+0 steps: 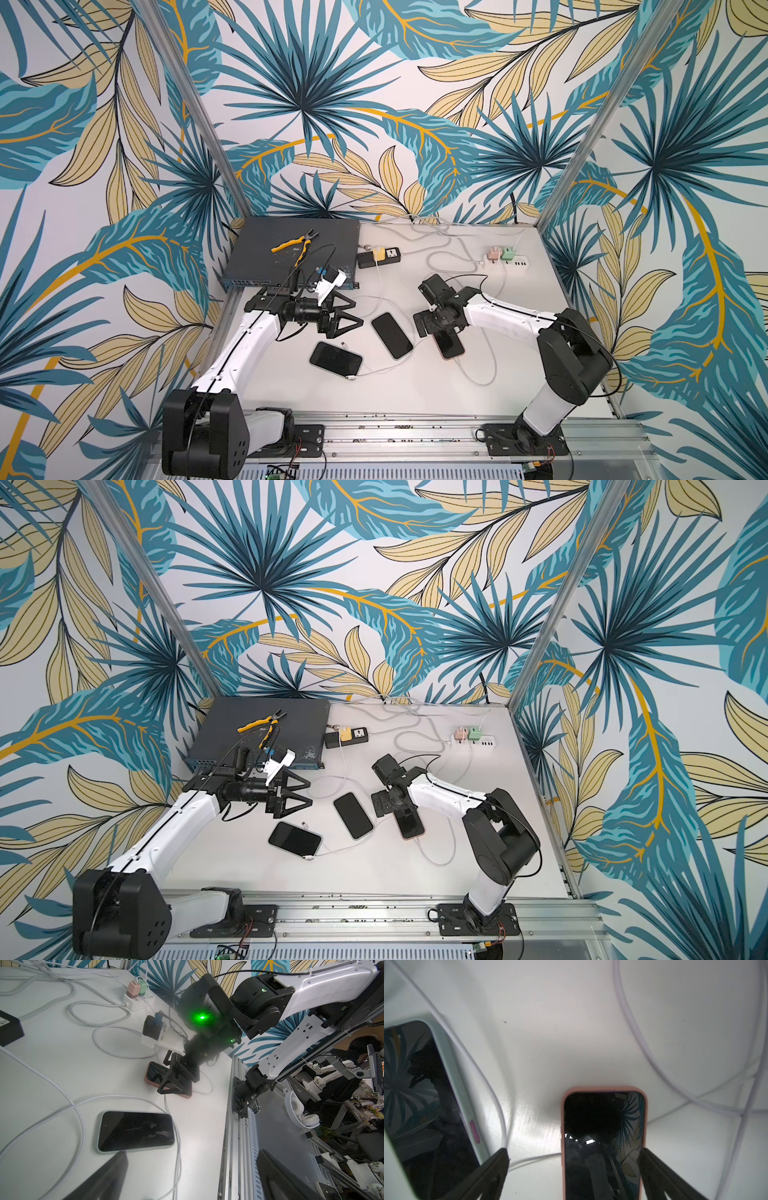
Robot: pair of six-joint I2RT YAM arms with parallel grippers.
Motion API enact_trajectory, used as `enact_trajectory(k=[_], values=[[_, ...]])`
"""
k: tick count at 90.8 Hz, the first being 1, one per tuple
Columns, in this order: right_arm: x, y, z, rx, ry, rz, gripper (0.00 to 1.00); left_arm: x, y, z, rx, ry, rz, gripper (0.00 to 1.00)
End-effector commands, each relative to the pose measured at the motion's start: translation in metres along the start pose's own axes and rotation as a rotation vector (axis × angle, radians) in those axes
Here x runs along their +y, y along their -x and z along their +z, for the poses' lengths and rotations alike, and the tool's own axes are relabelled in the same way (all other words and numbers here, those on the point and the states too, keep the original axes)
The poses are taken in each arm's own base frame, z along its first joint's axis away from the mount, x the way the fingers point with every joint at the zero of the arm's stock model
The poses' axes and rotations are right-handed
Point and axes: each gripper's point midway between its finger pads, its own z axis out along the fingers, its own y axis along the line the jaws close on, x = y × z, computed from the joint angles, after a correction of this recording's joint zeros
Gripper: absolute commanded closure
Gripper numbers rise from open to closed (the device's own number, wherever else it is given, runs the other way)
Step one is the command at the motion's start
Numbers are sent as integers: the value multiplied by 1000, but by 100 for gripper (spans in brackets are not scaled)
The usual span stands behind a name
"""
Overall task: Unplug the charging cable from the phone
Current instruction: Pick up the phone at the center of the board.
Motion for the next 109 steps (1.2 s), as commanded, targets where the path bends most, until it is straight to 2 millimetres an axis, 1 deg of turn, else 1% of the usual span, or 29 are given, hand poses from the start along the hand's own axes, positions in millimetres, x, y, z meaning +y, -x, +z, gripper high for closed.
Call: enact_trajectory(k=[1, 26, 52, 63, 80, 94, 109], values=[[-13, -7, 3, -5, -12, 44, 1, -5, 9, -4, -23, -7, 44, 0], [-13, -11, 18, 14, 15, 54, 1, -4, 9, -4, -22, -6, 43, 0], [-23, -19, 30, 47, -25, 59, 1, -4, 9, -4, -20, -6, 44, 0], [-23, -22, 33, 52, -22, 62, 1, -4, 9, -4, -21, -6, 44, 0], [-22, -27, 39, 67, -18, 66, 8, -4, 9, -4, -21, -6, 44, 0], [-27, -32, 43, 82, -45, 65, 13, -4, 9, -4, -23, -7, 43, 0], [-29, -27, 39, 68, -60, 63, 21, -4, 10, -4, -26, -11, 44, 0]])
